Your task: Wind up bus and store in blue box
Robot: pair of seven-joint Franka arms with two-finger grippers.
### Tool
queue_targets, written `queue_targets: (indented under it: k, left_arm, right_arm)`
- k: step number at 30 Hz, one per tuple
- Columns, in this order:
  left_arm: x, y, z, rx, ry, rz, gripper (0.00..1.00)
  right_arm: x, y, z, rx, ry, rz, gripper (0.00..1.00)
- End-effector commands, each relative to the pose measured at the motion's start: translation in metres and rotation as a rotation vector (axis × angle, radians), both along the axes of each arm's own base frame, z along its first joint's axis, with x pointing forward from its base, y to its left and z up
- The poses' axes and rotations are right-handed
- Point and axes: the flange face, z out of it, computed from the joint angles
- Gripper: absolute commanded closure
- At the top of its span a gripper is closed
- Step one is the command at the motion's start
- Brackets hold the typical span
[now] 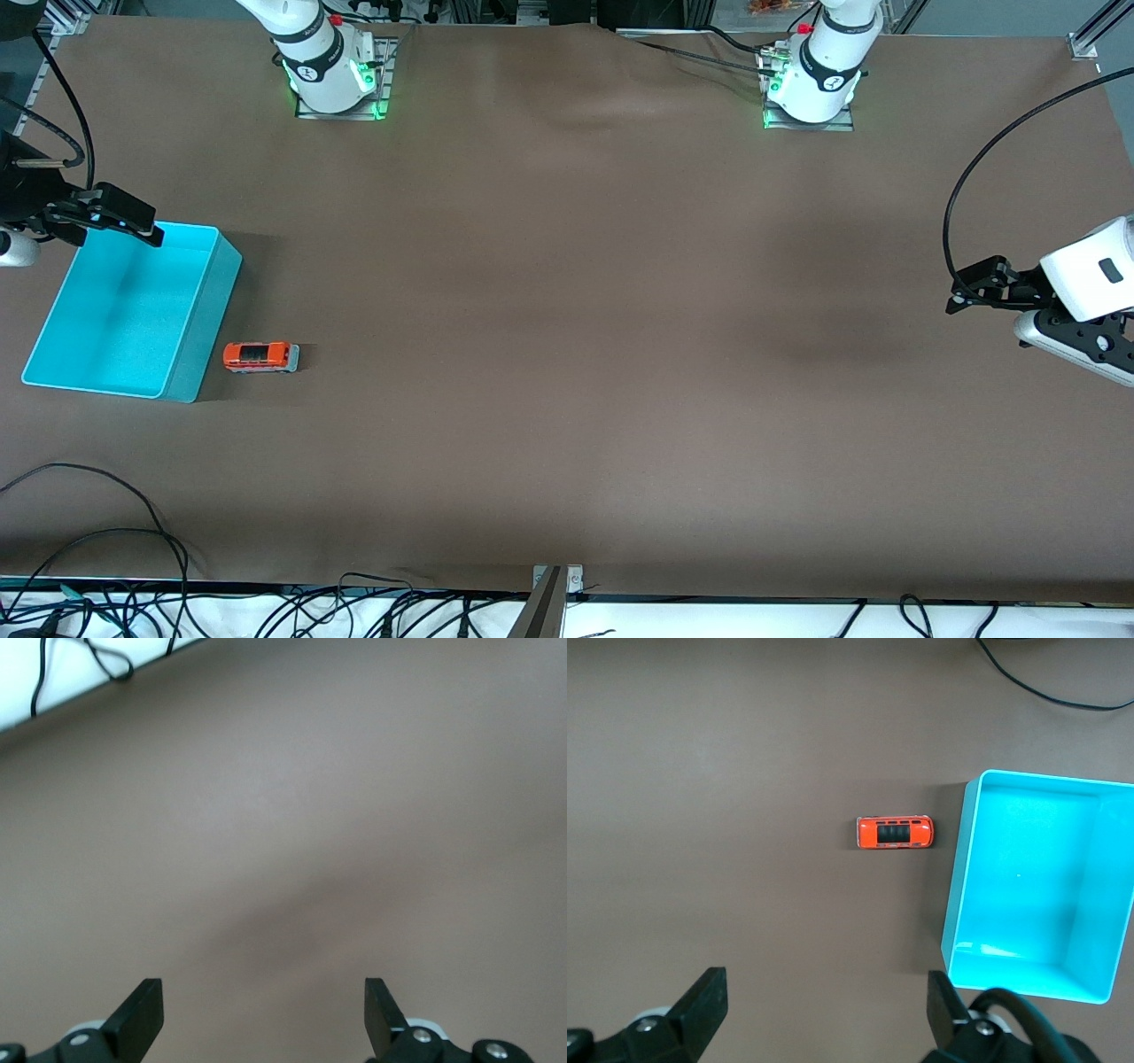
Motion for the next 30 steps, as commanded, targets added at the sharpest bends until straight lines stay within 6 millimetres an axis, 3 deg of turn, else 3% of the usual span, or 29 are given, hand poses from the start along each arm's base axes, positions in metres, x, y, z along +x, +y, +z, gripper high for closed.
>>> queue_targets:
  k: [1, 5, 11, 18, 26, 30]
  left_arm:
    - [-0.005, -0.001, 0.007, 0.028, 0.030, 0.111, 0.00]
    - [-0.018, -0.018, 0.024, 0.069, 0.007, 0.134, 0.00]
    - [-0.030, -0.025, 0.026, 0.142, 0.013, 0.164, 0.00]
    - [-0.054, -0.013, 0.015, 0.026, 0.070, 0.242, 0.00]
    - [-0.088, -0.006, 0.008, -0.001, -0.040, 0.266, 0.00]
    - [-0.094, -0.005, 0.010, 0.012, -0.055, 0.265, 0.00]
  right_arm:
    - [0.000, -0.002, -0.004, -0.016, 0.019, -0.005, 0.00]
    - [0.004, -0.004, -0.015, -0.015, 0.033, -0.007, 0.00]
    - [0.010, -0.001, -0.029, -0.015, 0.053, -0.003, 0.00]
    - [0.018, -0.001, -0.056, -0.015, 0.062, -0.006, 0.00]
    - [0.013, -0.003, -0.101, -0.015, 0.047, -0.010, 0.00]
    - [0.011, -0.003, -0.119, -0.016, 0.045, -0.008, 0.00]
